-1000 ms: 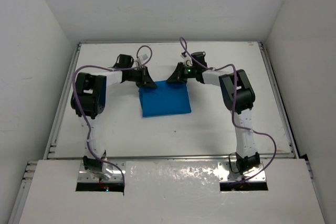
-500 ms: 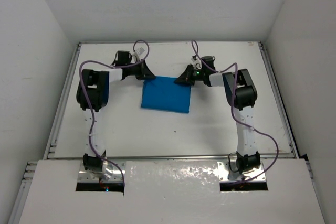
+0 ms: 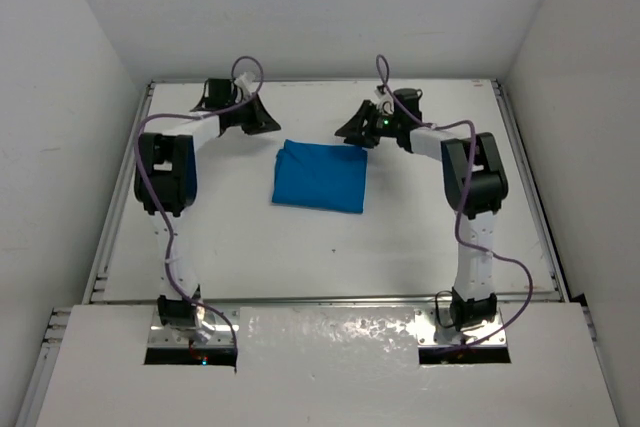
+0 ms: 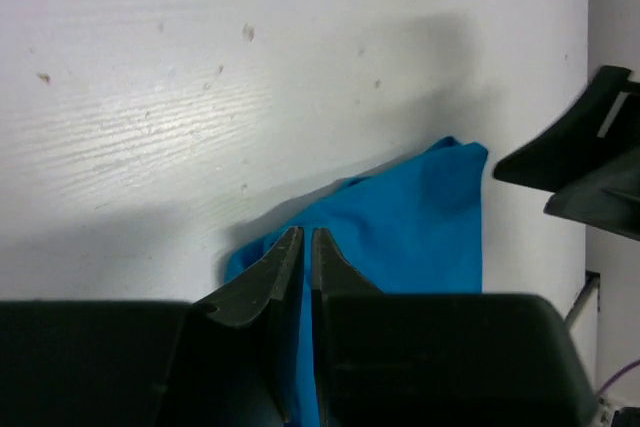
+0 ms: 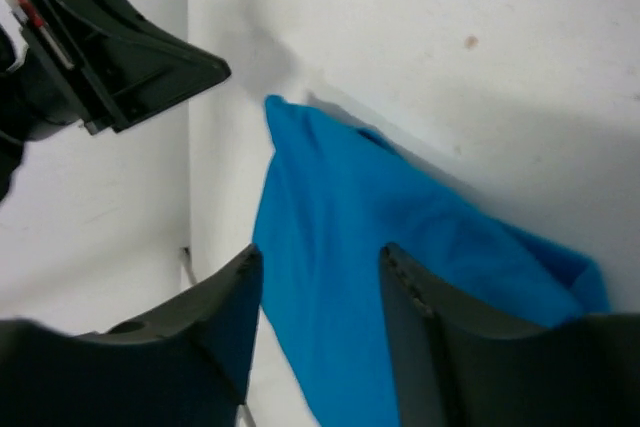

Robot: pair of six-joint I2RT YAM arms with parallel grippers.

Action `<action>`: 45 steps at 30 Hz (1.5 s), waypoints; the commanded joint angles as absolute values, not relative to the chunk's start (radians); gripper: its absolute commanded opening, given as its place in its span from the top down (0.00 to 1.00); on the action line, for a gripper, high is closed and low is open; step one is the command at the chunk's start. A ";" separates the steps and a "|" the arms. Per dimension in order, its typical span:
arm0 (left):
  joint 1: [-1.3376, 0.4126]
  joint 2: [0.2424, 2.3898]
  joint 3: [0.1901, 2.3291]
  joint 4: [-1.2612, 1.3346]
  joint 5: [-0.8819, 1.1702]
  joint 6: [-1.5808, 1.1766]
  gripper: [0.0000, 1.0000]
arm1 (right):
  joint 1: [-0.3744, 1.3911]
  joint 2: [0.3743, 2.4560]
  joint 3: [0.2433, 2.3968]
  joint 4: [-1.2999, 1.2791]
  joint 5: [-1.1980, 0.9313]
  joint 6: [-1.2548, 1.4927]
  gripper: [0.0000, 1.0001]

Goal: Fold and stack the t-shirts
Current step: Smooth out wrinkles on the folded tshirt, then put the neatly folded tshirt into the corner of the board with the left arm

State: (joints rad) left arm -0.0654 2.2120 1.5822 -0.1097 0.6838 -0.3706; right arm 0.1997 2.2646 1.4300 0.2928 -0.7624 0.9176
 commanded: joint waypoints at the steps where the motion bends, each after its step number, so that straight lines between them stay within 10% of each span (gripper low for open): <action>1: -0.078 2.044 1.674 -0.273 0.600 -0.306 0.93 | 0.202 2.032 1.442 0.031 -0.572 0.723 0.46; 3: -0.095 2.004 1.646 -0.386 0.569 -0.261 0.85 | 0.204 1.990 1.411 -0.151 -0.496 0.651 0.34; 25: -0.170 1.934 1.155 -0.242 0.629 -0.235 0.75 | 0.232 1.986 1.342 -0.364 -0.330 0.540 0.40; 29: -0.183 1.944 1.129 -0.224 0.634 -0.248 0.89 | 0.238 2.020 1.353 -0.335 -0.310 0.571 0.43; 36: -0.183 1.856 1.000 -0.169 0.583 -0.285 1.00 | 0.244 2.098 1.379 -0.285 -0.295 0.650 0.71; 39: -0.183 1.844 0.983 -0.169 0.575 -0.285 1.00 | 0.245 2.103 1.378 -0.282 -0.269 0.663 0.97; 45: -0.164 1.809 0.943 -0.147 0.578 -0.298 1.00 | 0.244 2.097 1.359 -0.295 -0.222 0.673 1.00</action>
